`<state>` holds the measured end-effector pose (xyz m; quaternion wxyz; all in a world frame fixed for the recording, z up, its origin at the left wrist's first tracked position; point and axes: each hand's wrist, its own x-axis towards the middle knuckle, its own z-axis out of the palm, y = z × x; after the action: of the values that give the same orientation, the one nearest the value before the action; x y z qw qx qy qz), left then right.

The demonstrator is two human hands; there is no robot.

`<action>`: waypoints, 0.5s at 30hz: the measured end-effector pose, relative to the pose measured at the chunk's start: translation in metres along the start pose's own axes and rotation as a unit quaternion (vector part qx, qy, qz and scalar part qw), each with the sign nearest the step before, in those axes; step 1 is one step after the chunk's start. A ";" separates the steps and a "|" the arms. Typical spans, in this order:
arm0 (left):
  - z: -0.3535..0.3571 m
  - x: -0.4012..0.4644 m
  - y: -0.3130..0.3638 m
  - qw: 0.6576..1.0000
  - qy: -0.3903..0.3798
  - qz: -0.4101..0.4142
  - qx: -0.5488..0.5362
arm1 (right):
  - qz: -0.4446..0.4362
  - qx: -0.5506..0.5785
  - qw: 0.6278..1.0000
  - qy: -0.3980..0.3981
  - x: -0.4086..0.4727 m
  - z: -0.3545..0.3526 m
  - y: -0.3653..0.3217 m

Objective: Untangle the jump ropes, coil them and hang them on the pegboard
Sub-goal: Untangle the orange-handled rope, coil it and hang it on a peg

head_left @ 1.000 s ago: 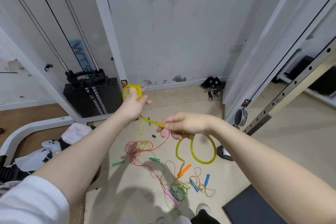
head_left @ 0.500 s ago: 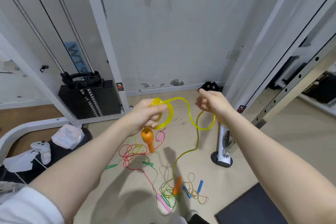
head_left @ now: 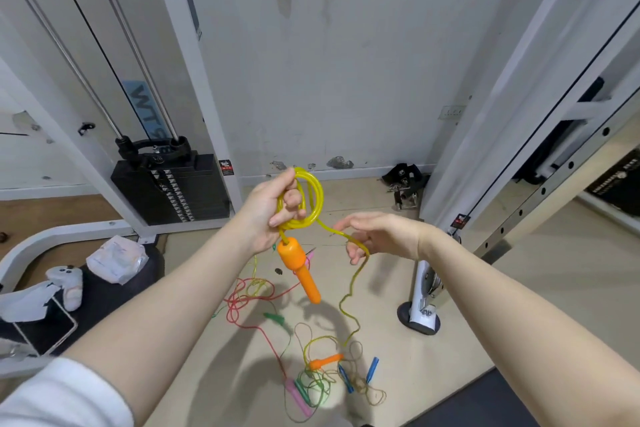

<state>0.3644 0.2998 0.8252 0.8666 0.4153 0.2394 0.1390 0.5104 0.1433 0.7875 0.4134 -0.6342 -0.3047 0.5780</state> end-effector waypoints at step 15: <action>0.017 0.033 -0.011 0.984 0.119 0.098 -0.088 | -0.044 -0.452 0.889 0.062 -0.006 0.018 -0.028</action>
<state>0.4019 0.2969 0.8156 0.8473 0.3391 0.2860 0.2919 0.4945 0.1543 0.8153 0.1252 -0.7728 -0.5341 0.3192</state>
